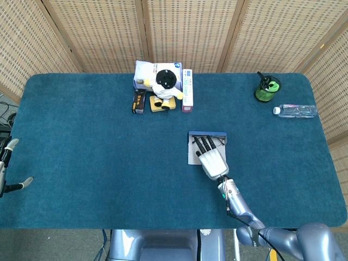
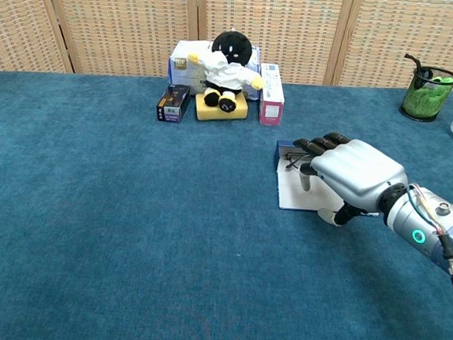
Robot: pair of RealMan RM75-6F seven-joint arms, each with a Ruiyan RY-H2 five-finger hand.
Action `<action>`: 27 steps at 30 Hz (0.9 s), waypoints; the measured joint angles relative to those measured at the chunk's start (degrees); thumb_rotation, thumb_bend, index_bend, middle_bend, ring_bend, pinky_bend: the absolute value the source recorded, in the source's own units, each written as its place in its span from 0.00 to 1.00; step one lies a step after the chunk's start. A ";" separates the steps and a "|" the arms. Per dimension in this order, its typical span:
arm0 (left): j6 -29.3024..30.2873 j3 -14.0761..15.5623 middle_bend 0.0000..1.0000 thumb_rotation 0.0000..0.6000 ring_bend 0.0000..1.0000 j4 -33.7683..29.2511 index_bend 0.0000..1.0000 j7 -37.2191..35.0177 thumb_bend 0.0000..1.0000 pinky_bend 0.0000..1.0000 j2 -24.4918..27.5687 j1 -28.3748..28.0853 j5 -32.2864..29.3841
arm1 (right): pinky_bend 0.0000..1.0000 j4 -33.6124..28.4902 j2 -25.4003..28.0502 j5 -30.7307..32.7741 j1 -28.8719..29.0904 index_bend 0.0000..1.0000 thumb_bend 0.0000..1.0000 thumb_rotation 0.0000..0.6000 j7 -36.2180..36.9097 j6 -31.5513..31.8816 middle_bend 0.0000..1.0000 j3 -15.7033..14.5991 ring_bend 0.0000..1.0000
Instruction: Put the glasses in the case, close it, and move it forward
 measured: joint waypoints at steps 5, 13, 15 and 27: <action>-0.14 0.00 0.00 1.00 0.00 0.02 0.00 0.04 0.00 0.00 -0.02 -0.06 -0.08 | 0.00 0.26 -0.16 -0.49 -0.14 0.38 0.38 1.00 0.03 -0.06 0.00 -0.11 0.00; 0.00 0.02 0.00 1.00 0.00 -0.05 0.00 0.15 0.00 0.00 -0.09 -0.04 0.05 | 0.00 0.83 -0.33 -1.45 -0.40 0.38 0.39 1.00 0.42 0.19 0.00 -0.13 0.00; -0.02 0.00 0.00 1.00 0.00 -0.08 0.00 0.20 0.00 0.00 -0.10 -0.07 0.04 | 0.00 1.25 -0.52 -1.65 -0.42 0.38 0.39 1.00 0.51 0.10 0.00 -0.11 0.00; 0.04 -0.03 0.00 1.00 0.00 -0.01 0.00 0.01 0.00 0.00 -0.06 0.00 -0.04 | 0.00 4.19 -1.91 -2.78 -0.44 0.38 0.38 1.00 0.99 -0.19 0.00 0.08 0.00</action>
